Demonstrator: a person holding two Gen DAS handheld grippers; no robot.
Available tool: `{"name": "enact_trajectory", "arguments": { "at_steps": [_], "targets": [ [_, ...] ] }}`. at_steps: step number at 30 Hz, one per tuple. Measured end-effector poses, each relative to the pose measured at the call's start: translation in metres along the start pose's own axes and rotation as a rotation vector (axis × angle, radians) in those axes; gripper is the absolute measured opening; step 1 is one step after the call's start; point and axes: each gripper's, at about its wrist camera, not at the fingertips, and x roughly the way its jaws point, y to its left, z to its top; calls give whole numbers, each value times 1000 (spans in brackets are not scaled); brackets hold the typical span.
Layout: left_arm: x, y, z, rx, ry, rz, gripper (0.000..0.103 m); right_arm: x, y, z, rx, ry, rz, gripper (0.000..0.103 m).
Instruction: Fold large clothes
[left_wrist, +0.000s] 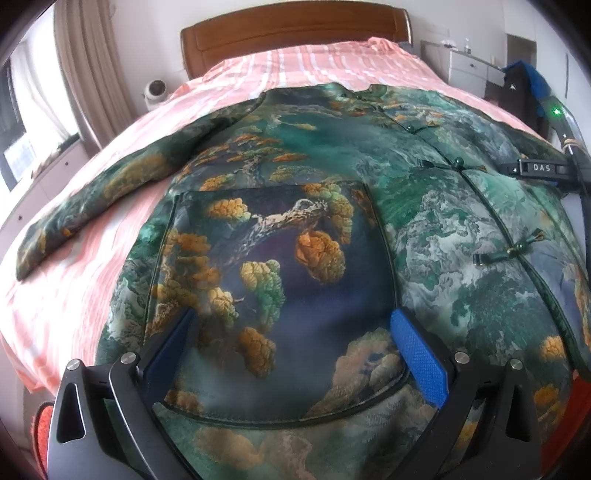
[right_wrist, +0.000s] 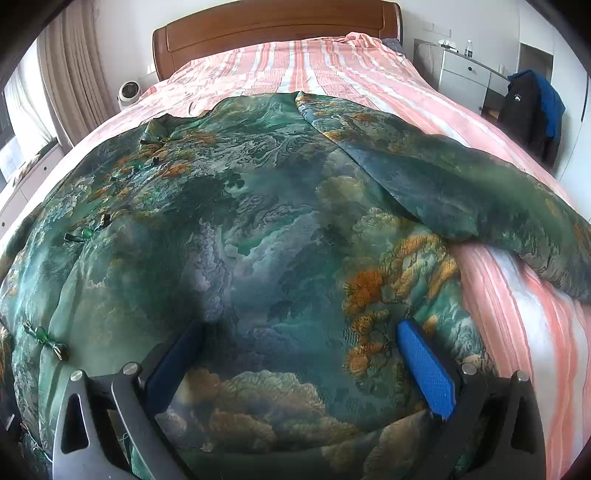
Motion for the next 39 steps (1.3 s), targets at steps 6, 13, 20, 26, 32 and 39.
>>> {"name": "enact_trajectory", "arguments": {
  "at_steps": [6,13,20,26,32,39],
  "targets": [
    [0,-1,-1,0,-11,8,103,0,0,0,-2,0,1,103],
    [0,0,-1,2,-14,7,103,0,-1,0,-3,0,2,103],
    [0,1,-1,6,-15,0,103,0,-1,0,-3,0,3,103],
    [0,2,-1,5,-14,2,103,0,-1,0,-4,-1,4,103],
    [0,0,0,11,-23,13,103,0,0,0,-5,-1,5,103],
    [0,-2,-1,9,-29,18,103,0,0,0,-6,-1,6,103]
  ]
}}
